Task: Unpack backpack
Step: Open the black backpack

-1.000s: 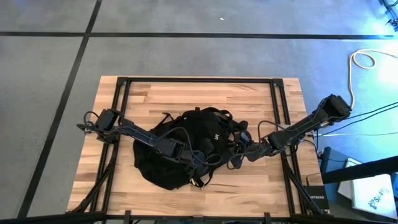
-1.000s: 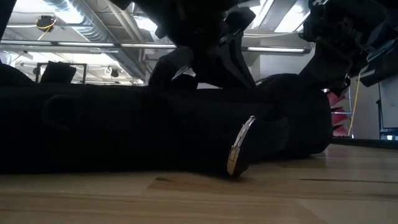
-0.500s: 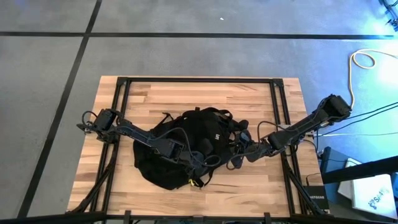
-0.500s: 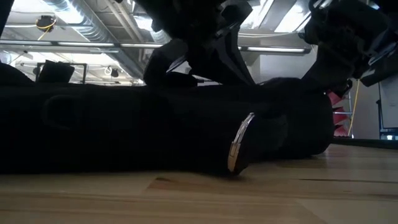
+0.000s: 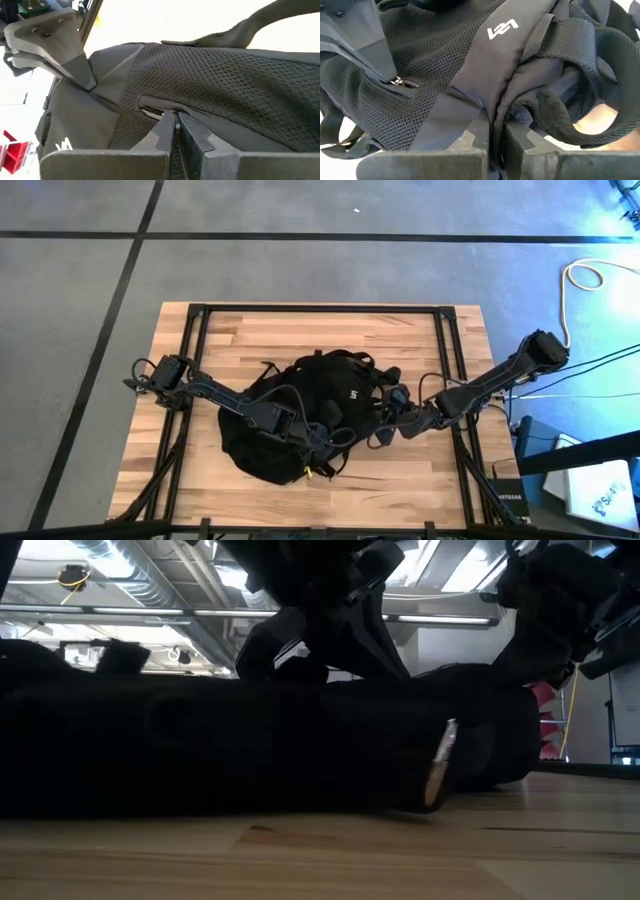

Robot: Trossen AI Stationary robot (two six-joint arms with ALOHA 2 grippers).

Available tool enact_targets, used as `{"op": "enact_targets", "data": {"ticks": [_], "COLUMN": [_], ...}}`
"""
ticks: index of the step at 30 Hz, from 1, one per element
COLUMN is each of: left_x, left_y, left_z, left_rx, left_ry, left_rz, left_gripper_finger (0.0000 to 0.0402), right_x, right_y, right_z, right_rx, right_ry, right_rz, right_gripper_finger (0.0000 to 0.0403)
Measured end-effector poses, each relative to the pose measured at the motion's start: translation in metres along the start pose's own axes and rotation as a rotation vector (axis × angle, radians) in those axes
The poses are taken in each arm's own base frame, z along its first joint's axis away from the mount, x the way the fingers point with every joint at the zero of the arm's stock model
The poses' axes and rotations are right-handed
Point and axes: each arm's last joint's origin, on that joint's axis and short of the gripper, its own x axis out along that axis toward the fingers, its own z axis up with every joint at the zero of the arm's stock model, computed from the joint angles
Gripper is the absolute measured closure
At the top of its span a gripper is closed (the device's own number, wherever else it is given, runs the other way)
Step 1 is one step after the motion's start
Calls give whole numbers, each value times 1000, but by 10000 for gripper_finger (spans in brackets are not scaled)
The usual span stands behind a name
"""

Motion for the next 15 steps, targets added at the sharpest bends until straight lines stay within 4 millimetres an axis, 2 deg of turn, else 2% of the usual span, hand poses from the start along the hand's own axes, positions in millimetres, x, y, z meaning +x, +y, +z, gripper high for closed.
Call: {"op": "enact_targets", "data": {"ticks": [15], "left_x": [0], "left_y": [0], "left_z": [0], "left_rx": [2], "left_ry": [2], "left_rz": [5], "left_gripper_finger": [401], "right_x": [-16], "right_y": [-22], "right_z": [-4], "right_rx": [11], "right_ry": [58], "right_rz": [-149], "right_gripper_finger": [401]}}
